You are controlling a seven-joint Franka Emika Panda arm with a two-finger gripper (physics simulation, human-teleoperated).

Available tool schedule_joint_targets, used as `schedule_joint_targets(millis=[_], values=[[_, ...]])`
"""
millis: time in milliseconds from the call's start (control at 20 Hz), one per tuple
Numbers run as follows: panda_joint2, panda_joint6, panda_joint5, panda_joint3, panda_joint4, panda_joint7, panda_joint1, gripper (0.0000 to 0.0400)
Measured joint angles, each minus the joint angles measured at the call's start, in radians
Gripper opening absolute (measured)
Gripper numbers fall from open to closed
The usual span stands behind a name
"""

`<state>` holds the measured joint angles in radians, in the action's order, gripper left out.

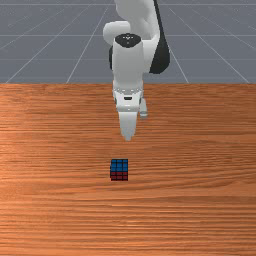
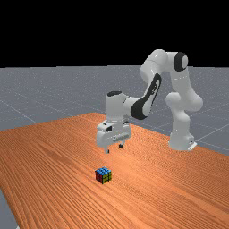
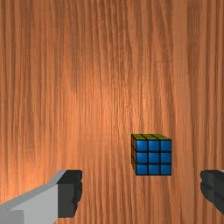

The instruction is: Rotate the cube till the blue face upward

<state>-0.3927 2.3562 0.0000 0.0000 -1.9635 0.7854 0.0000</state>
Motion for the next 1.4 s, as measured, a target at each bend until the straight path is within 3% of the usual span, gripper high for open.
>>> schedule_joint_targets(millis=[50,100,200,250,300,350,450,550,700,1050,1400], values=[[0.0,0.0,0.0,0.0,0.0,0.0,0.0,0.0249],[-0.001,-0.004,0.002,-0.003,0.003,-0.019,0.003,0.0308],[-0.001,-0.009,0.005,-0.007,0.007,-0.038,0.004,0.0366],[-0.011,-0.096,0.015,-0.048,0.067,-0.237,0.028,0.0225],[-0.013,-0.164,0.031,-0.089,0.124,-0.438,0.042,0.0138],[-0.016,-0.214,0.05,-0.129,0.166,-0.646,0.056,0.0085],[-0.029,-0.282,0.096,-0.198,0.217,-1.077,0.093,0.0032],[-0.042,-0.321,0.136,-0.235,0.242,-1.345,0.115,0.0012],[-0.048,-0.339,0.159,-0.249,0.252,-1.463,0.124,0.0003],[-0.077,-0.334,0.168,-0.249,0.263,-1.488,0.125,0.0],[-0.286,-0.262,0.178,-0.227,0.354,-1.486,0.118,0.0]])
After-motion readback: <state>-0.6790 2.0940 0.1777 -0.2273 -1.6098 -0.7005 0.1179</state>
